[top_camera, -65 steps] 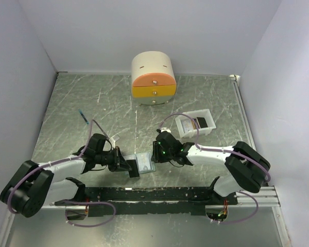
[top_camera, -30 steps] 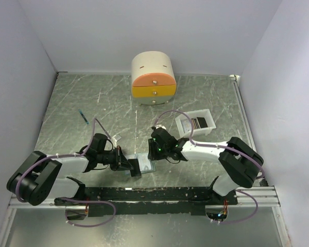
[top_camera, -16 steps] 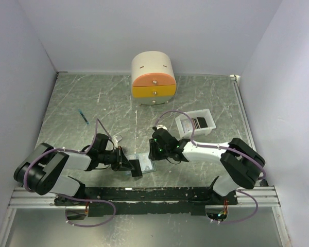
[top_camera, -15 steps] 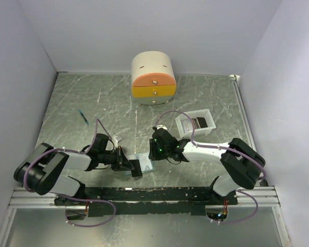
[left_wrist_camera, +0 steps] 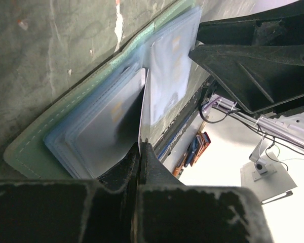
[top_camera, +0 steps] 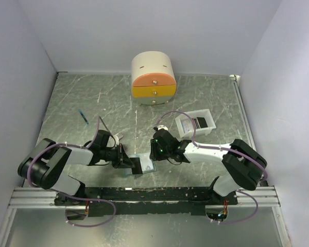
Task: Put the credit cards into the card holder
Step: Insert the credit card into the card holder.
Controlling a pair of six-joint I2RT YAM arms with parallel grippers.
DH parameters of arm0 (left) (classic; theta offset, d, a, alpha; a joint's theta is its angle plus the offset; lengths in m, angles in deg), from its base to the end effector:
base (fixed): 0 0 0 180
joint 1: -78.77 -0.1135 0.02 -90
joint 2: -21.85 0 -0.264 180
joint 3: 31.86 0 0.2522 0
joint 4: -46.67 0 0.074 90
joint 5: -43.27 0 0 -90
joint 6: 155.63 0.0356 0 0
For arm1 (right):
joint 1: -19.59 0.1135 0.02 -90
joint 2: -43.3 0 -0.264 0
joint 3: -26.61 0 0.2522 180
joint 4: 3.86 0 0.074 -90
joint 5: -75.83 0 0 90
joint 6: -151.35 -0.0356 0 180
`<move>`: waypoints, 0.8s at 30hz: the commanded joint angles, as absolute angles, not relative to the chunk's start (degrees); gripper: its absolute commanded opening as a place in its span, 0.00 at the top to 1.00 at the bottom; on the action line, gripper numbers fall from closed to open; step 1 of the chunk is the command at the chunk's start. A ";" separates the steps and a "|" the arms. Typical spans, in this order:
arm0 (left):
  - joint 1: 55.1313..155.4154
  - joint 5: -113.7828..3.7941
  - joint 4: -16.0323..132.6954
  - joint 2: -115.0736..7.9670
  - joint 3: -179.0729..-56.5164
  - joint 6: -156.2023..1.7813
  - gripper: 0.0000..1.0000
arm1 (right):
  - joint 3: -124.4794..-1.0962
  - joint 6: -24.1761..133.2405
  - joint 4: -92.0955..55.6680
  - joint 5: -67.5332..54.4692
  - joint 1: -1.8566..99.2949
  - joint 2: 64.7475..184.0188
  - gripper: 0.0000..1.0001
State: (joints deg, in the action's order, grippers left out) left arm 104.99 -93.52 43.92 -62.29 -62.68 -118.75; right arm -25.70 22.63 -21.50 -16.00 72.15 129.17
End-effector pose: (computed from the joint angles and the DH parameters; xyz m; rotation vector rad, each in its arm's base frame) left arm 0.1735 -0.1144 0.0979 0.2220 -2.7372 1.5245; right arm 0.1710 0.2215 0.1520 -0.2961 2.5601 0.6201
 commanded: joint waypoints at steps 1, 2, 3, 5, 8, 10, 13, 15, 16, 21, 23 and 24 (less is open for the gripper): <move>104.44 -95.91 42.27 -64.25 -64.29 -116.99 0.93 | -23.80 23.88 -24.69 -17.86 71.97 128.47 0.71; 104.44 -97.00 41.97 -64.76 -64.65 -116.69 0.93 | -23.78 23.90 -24.81 -17.88 71.99 128.47 0.71; 104.44 -98.04 41.31 -65.08 -64.80 -116.73 0.93 | -23.80 23.98 -24.82 -17.87 72.02 128.47 0.71; 104.43 -99.06 39.93 -64.62 -64.35 -117.62 0.93 | -23.87 24.04 -24.96 -17.87 72.04 128.55 0.71; 104.44 -99.43 39.78 -62.26 -63.90 -118.29 0.93 | -23.98 24.07 -24.89 -17.87 71.98 128.32 0.71; 104.44 -99.95 39.68 -61.13 -64.01 -118.56 0.93 | -23.77 23.99 -24.69 -17.72 72.02 128.06 0.71; 104.42 -98.63 43.01 -60.32 -65.10 -116.57 0.93 | -23.63 23.91 -24.82 -17.78 71.99 127.76 0.71; 104.44 -98.00 44.53 -60.86 -65.49 -115.59 0.93 | -23.63 23.91 -24.89 -17.91 71.98 127.61 0.72; 104.44 -97.98 44.14 -61.29 -65.38 -115.67 0.93 | -23.61 23.91 -24.91 -17.87 72.02 127.50 0.72; 104.44 -98.40 42.29 -63.74 -64.97 -116.77 0.93 | -23.63 23.90 -25.17 -18.08 71.99 127.22 0.72; 104.44 -98.06 43.20 -64.43 -65.20 -116.34 0.93 | -23.63 23.91 -25.18 -18.04 71.98 127.13 0.72; 104.44 -97.75 44.05 -64.61 -65.41 -115.80 0.93 | -23.69 23.91 -25.22 -18.04 72.02 127.14 0.72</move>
State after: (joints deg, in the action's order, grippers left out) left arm 104.79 -97.54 43.16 -63.58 -64.13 -117.46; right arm -24.96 22.87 -22.33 -16.44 72.15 127.92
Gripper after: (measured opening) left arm 0.075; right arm 0.285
